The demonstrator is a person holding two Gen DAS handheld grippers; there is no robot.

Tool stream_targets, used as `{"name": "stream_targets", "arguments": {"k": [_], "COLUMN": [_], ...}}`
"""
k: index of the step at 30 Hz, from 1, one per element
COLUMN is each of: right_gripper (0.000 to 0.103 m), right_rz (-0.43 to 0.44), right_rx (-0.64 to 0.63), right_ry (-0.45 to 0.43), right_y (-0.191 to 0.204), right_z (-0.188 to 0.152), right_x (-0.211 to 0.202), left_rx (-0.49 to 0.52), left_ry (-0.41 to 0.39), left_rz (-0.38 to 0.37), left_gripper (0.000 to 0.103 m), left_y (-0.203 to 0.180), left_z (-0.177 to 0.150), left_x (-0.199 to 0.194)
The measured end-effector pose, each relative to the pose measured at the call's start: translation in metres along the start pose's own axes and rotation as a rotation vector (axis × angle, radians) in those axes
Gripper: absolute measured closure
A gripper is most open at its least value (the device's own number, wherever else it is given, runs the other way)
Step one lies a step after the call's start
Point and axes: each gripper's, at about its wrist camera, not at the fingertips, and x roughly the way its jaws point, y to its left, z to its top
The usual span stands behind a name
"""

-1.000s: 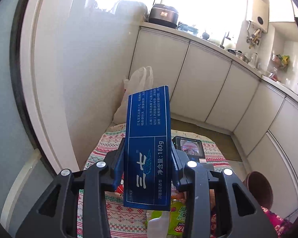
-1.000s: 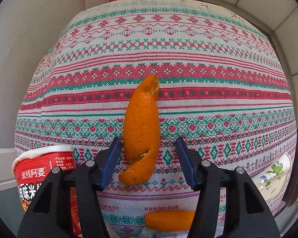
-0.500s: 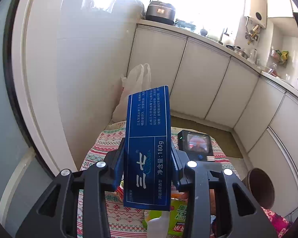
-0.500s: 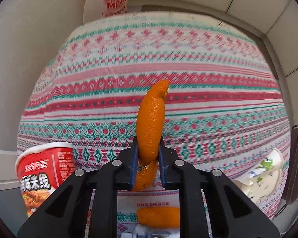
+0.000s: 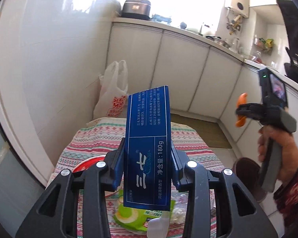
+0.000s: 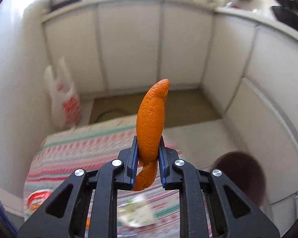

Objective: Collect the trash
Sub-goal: 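Carry the orange peel over the brown bucket and open the right tool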

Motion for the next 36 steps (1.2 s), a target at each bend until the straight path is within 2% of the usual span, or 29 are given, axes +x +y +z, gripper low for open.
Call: {"name": "stream_targets", "arguments": {"k": [3,5,8,12,15,17,18,19,22,23,25,30,36], "right_gripper": [0.085,0.085,0.085,0.084,0.081,0.074,0.063,0.047,0.027,0.024,0.01,0.007,0.007], "right_rz": [-0.129,-0.205,-0.313,-0.407,-0.427,-0.436,-0.434,-0.427,-0.432,-0.433,-0.436,-0.445,-0.464], "right_rx": [0.034,0.061,0.086,0.12,0.149,0.158,0.157,0.151,0.135,0.144,0.182,0.306,0.56], "right_ry": [-0.105,-0.144,-0.17,-0.177,-0.165,-0.19,-0.198,-0.206,-0.243,-0.264,-0.304,-0.325,-0.23], "right_y": [-0.059,-0.094,-0.137,-0.171,-0.18,-0.185,-0.183,-0.183,-0.182,-0.184,-0.19,-0.224,-0.299], "right_z": [-0.001,-0.011,-0.034,-0.074,-0.104,-0.118,-0.123,-0.126,-0.124,-0.122,-0.117,-0.118,-0.148], "right_x": [-0.01,-0.009,0.0,0.02,0.036,0.04,0.04,0.04,0.029,0.022,0.004,-0.038,-0.059], "left_rx": [0.044,0.06,0.077,0.086,0.095,0.112,0.123,0.133,0.155,0.16,0.166,0.13,0.134], "left_ry": [-0.034,-0.042,-0.032,0.001,0.008,-0.003,-0.008,-0.011,-0.01,-0.011,-0.014,-0.01,-0.009], "left_rz": [-0.015,-0.032,-0.056,-0.089,-0.109,-0.121,-0.127,-0.13,-0.145,-0.155,-0.179,-0.292,-0.425], "left_gripper": [0.065,0.065,0.065,0.065,0.065,0.065,0.065,0.065,0.065,0.065,0.064,0.064,0.064], "left_y": [-0.022,-0.034,-0.05,-0.066,-0.077,-0.086,-0.092,-0.097,-0.113,-0.118,-0.133,-0.182,-0.263], "left_z": [-0.002,-0.004,-0.009,-0.016,-0.023,-0.026,-0.028,-0.029,-0.034,-0.035,-0.035,-0.025,-0.01], "left_x": [-0.003,-0.003,0.003,0.014,0.016,0.015,0.015,0.015,0.016,0.016,0.016,0.022,0.028]}}
